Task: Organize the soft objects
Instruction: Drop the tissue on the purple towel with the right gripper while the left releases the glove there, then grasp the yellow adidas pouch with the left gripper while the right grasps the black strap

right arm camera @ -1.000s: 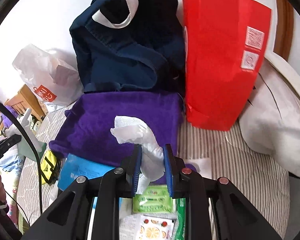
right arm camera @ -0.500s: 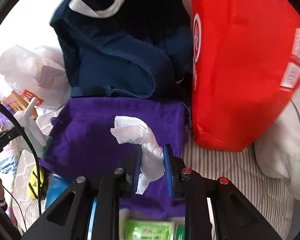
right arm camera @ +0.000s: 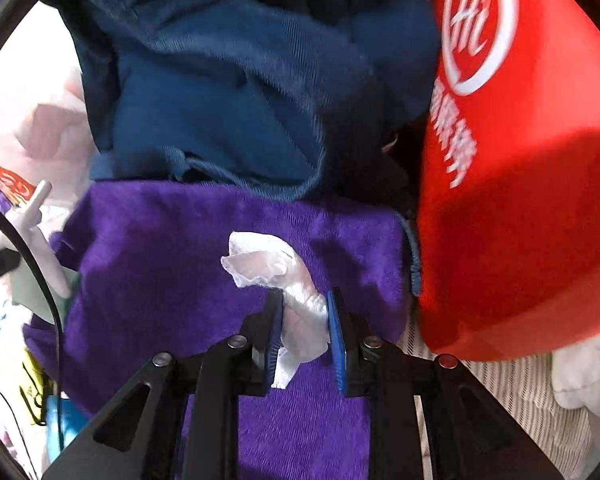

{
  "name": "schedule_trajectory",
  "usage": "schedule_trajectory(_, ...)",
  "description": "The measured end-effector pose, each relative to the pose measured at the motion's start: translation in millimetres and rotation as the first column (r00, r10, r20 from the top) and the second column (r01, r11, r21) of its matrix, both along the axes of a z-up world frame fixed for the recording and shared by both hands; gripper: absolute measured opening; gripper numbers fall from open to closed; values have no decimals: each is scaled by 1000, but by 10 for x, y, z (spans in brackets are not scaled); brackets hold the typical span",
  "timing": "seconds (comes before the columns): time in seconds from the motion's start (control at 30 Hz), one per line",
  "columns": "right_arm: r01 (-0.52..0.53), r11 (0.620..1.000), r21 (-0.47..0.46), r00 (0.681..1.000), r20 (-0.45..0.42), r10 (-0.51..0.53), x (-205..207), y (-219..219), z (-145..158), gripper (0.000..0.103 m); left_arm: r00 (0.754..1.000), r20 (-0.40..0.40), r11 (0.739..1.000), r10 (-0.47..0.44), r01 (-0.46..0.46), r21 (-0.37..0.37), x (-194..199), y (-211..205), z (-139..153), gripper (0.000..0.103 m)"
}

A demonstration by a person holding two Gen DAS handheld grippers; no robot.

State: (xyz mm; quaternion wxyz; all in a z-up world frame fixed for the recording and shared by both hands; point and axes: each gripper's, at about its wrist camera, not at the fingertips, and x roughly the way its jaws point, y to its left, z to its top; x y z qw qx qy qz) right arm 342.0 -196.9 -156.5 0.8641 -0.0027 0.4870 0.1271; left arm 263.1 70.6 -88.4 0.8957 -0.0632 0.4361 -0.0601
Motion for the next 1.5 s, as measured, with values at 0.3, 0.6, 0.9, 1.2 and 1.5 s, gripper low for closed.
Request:
schedule_trajectory(0.3,-14,1000,17,999,-53,15,128,-11,-217,46,999,-40,1000,7,-8,-23,205,15,-195,12)
schedule_trajectory(0.6,-26,999,24,999,-20,26,-103,-91,22,57,998,-69,1000,-1,1,-6,488,-81,-415,13)
schedule_trajectory(0.9,-17,1000,22,999,32,16,-789,-408,324,58,993,-113,1000,-14,15,8,541,-143,-508,66)
schedule_trajectory(1.2,52,997,61,998,29,-54,-1217,-654,388,58,992,-124,999,-37,42,33,242,-251,-297,87)
schedule_trajectory(1.5,111,992,59,994,-15,-110,-1577,-879,278,58,990,-144,999,-11,18,49,-98,-103,-189,87)
